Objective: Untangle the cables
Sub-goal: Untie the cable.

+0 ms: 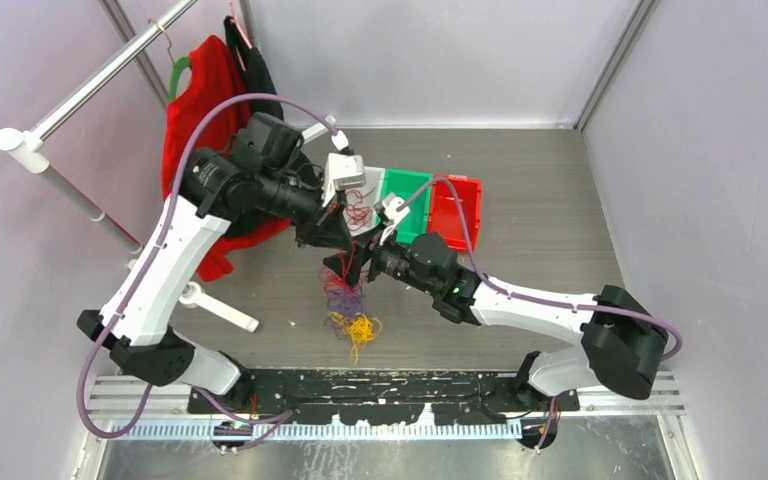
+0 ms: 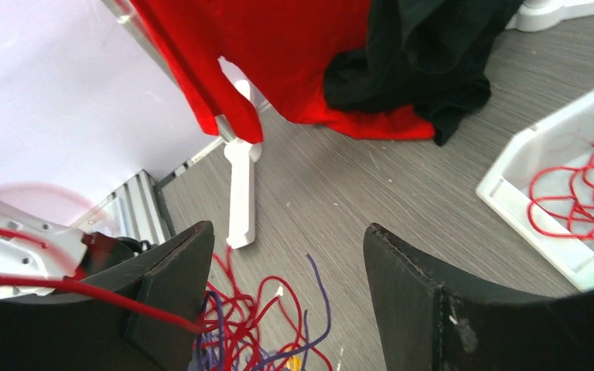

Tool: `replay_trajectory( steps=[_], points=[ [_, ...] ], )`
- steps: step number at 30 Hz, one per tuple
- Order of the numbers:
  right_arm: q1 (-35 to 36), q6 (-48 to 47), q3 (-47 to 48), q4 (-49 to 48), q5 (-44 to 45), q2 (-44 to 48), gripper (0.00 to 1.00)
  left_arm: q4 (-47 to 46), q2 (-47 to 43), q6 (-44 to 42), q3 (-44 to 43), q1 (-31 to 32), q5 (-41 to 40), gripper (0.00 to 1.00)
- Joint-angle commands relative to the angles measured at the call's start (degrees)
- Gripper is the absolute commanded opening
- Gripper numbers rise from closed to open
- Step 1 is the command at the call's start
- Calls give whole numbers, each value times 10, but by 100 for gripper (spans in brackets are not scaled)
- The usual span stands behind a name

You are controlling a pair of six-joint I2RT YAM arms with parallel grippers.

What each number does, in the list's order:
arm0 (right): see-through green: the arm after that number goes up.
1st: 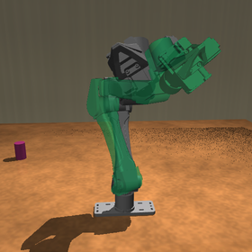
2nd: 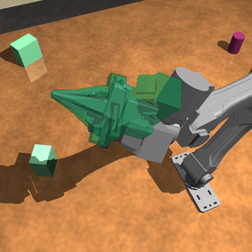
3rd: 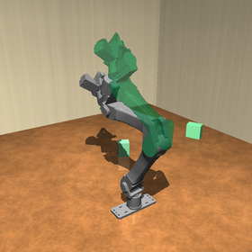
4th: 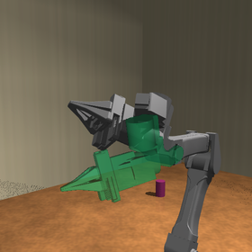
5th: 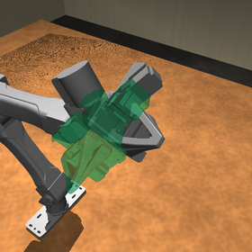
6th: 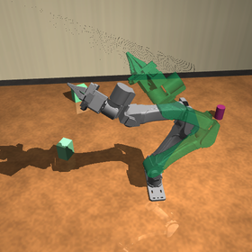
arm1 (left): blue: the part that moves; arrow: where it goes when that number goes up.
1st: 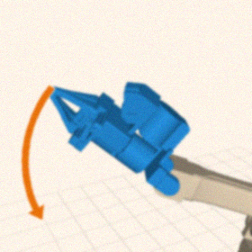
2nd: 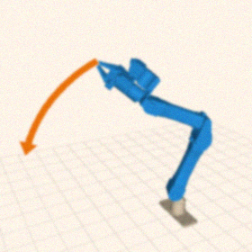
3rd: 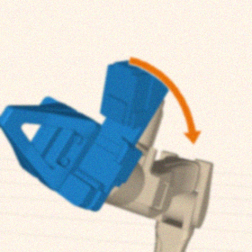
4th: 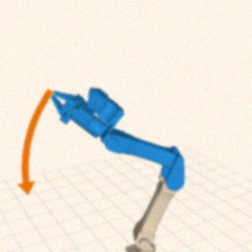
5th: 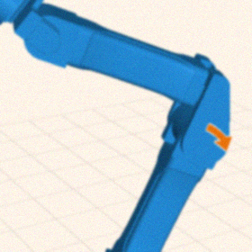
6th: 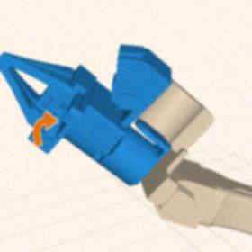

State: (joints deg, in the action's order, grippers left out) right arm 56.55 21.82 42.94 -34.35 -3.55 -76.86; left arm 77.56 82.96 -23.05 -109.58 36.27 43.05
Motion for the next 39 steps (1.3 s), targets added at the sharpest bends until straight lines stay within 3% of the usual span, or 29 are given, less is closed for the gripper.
replay_trajectory(
  steps=[1,6,12,25,28,32,35,39],
  points=[
    [-2,-25,-32,-2,40,21,75,-18,-1,0,-78,8,61,0],
    [-11,-34,-103,9,71,49,75,-65,-7,22,-133,8,59,0],
    [-23,-27,-166,2,104,73,73,-163,-38,63,-129,8,45,0],
    [-29,-29,-184,81,160,131,73,-275,-82,84,-108,8,-9,0],
    [-37,-36,-159,146,161,219,81,-256,-94,71,-71,8,-3,0],
    [-54,-57,-86,249,86,310,89,-253,-130,59,-1,8,0,0],
    [-54,-75,-19,322,42,332,91,-252,-141,50,32,8,-3,0],
    [-55,-78,42,331,-24,315,90,-251,-145,49,49,8,0,0]
  ],
)
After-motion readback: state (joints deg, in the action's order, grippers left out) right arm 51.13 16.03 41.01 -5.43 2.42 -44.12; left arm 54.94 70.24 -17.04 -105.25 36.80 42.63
